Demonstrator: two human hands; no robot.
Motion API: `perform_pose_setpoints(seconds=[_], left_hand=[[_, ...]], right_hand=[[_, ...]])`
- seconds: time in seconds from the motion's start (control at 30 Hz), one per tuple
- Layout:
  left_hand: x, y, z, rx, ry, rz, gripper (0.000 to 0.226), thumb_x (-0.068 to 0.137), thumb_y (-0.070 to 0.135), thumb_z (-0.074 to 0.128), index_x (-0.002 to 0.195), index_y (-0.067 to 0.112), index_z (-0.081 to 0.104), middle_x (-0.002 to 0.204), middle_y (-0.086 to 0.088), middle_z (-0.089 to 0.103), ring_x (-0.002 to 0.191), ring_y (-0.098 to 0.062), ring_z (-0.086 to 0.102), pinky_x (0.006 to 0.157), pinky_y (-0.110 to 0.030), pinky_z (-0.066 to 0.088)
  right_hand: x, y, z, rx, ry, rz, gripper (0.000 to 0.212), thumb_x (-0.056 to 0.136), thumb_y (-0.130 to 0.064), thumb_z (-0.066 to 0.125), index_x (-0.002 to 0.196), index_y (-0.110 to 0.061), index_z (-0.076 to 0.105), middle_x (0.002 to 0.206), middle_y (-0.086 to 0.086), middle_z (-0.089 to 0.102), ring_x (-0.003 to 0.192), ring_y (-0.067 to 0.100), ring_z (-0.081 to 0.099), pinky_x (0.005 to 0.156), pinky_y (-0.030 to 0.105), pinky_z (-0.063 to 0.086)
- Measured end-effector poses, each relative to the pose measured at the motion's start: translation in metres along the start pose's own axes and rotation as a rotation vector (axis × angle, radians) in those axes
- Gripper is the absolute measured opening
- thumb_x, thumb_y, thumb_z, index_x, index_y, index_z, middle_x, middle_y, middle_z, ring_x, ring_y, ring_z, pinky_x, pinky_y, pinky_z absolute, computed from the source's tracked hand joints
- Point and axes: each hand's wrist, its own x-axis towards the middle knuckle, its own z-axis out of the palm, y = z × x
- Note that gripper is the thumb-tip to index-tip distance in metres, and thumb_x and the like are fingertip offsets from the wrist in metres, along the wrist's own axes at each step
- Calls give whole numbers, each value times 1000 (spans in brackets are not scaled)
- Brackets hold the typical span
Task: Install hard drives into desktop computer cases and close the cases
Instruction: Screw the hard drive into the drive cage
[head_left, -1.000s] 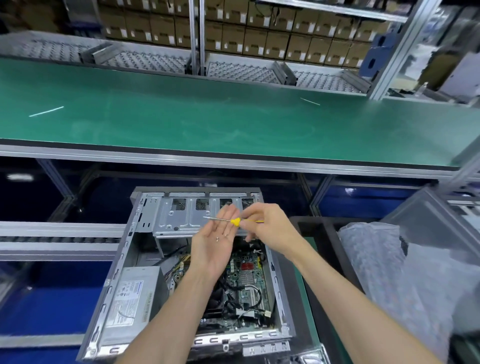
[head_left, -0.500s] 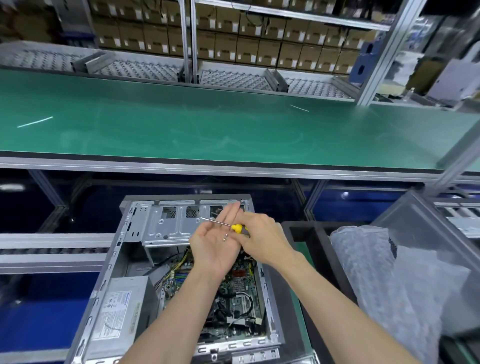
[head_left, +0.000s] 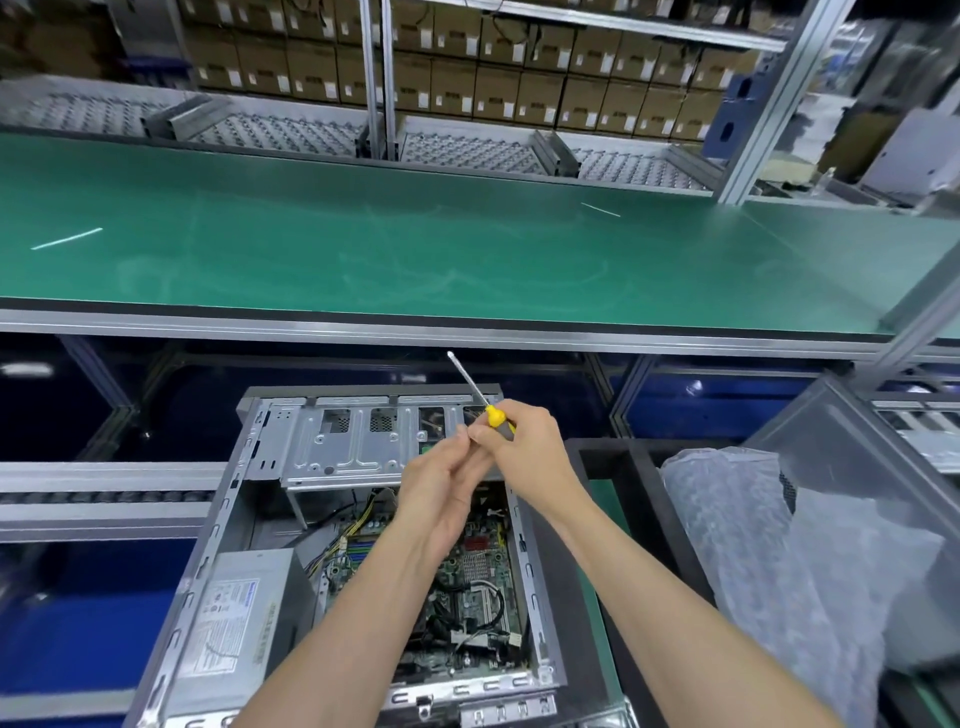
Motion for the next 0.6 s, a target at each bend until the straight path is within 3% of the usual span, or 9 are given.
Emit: perform_pose_setpoints(seconds=[0.07, 0.13, 0.27, 0.4, 0.6], left_hand=[[0, -1, 4, -31, 1, -5, 25, 102, 2, 49, 116, -16, 61, 119, -28, 68, 111, -33, 70, 79, -31, 61], [1, 0, 8, -52, 40, -6, 25, 102, 3, 50, 115, -16, 60, 118, -30, 68, 109, -33, 71, 78, -32, 61], [14, 15, 13, -112, 137, 63, 23, 104, 9, 49, 117, -9, 57, 109, -22, 73, 97, -26, 75, 76, -33, 63], [20, 26, 15, -122, 128, 80, 21, 104, 13, 50, 116, -4, 55, 102, -18, 76, 91, -26, 76, 73, -34, 63], [22, 26, 14, -67, 96, 99, 24, 103, 13, 51, 119, -5, 55, 102, -18, 76, 98, -31, 74, 72, -35, 62]], right_hand=[[3, 0, -1, -9, 55, 2, 17, 88, -23, 72, 74, -17, 65, 74, 4, 64, 73, 19, 59, 65, 36, 49], [5, 1, -3, -60, 77, 8, 15, 87, -28, 72, 77, -19, 65, 76, 1, 65, 78, 19, 62, 70, 42, 54], [2, 6, -12, -87, -21, -33, 8, 90, -24, 65, 97, -24, 70, 85, -7, 71, 87, 15, 67, 80, 45, 56], [-3, 12, -19, -97, -59, -7, 12, 93, -18, 63, 97, -22, 73, 82, -4, 73, 94, 21, 67, 86, 45, 55], [-4, 12, -24, -64, -39, -9, 13, 93, -14, 63, 98, -15, 75, 74, -2, 73, 83, 10, 69, 88, 41, 56]])
